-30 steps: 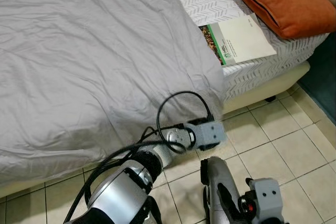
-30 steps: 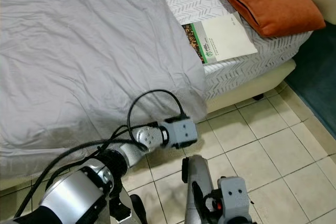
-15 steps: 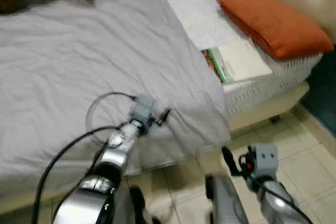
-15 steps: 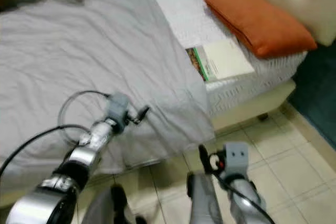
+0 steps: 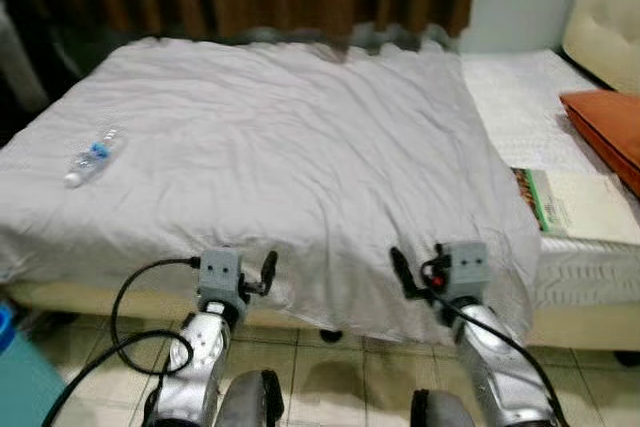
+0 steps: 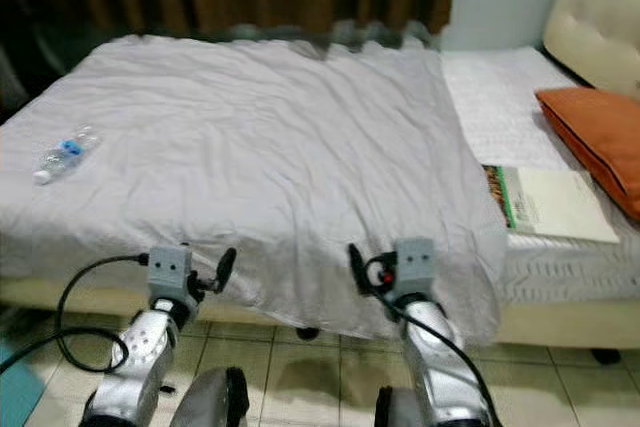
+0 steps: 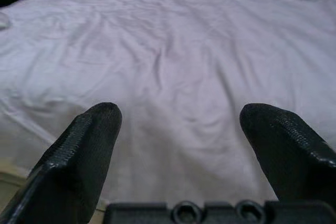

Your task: Clean up the room

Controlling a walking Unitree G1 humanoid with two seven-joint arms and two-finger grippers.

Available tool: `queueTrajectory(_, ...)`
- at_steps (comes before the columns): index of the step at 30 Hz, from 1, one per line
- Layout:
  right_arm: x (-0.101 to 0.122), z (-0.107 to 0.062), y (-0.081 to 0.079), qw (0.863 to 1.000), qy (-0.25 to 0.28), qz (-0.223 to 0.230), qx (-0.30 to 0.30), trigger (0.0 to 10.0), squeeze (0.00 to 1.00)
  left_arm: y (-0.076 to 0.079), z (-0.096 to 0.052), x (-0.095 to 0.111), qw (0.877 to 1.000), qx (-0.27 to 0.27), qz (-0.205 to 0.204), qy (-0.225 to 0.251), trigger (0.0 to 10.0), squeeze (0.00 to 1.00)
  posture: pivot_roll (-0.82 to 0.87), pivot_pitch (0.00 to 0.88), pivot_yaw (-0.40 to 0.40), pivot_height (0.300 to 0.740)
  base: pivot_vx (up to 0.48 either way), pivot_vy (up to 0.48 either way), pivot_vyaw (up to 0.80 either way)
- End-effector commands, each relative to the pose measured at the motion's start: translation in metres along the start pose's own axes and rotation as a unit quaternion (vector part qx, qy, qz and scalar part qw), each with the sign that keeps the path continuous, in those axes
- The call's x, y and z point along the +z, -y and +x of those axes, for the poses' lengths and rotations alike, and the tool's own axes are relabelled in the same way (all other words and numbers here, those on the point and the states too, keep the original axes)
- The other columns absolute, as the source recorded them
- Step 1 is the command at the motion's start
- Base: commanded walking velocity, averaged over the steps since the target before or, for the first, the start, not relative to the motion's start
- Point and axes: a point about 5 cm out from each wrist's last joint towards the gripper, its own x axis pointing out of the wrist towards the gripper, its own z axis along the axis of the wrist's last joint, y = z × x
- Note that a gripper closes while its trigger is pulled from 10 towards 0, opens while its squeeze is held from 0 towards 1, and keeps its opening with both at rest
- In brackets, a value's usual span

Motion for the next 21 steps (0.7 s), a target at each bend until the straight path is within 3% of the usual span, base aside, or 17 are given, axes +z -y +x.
queueTrajectory(1, 0.001, -0.002, 0.004, 1.0, 0.009, 0.009, -0.005, 10.0, 0.0, 0.005, -0.001, 0.002, 1.0, -0.009, 0.01, 0.001, 10.0, 0.0, -0.08, 0.0, 0.047, 0.604, 0.0, 0.0, 0.0)
queueTrajectory(3, -0.005, -0.008, 0.005, 1.0, 0.005, 0.01, -0.006, 10.0, 0.0, 0.0, -0.01, -0.002, 1.0, 0.006, 0.011, 0.006, 10.0, 0.0, -0.1, 0.0, 0.054, 0.619, 0.0, 0.0, 0.0)
queueTrajectory(9, -0.013, -0.021, 0.009, 1.0, 0.012, 0.012, -0.017, 10.0, 0.0, -0.007, -0.017, -0.002, 1.0, 0.023, 0.004, 0.015, 10.0, 0.0, -0.11, 0.0, 0.057, 0.644, 0.0, 0.0, 0.0)
queueTrajectory(21, -0.022, -0.026, 0.01, 1.0, -0.004, 0.007, -0.008, 10.0, 0.0, 0.007, -0.013, 0.0, 0.999, -0.011, 0.037, 0.006, 10.0, 0.0, -0.11, 0.0, 0.059, 0.709, 0.0, 0.0, 0.0)
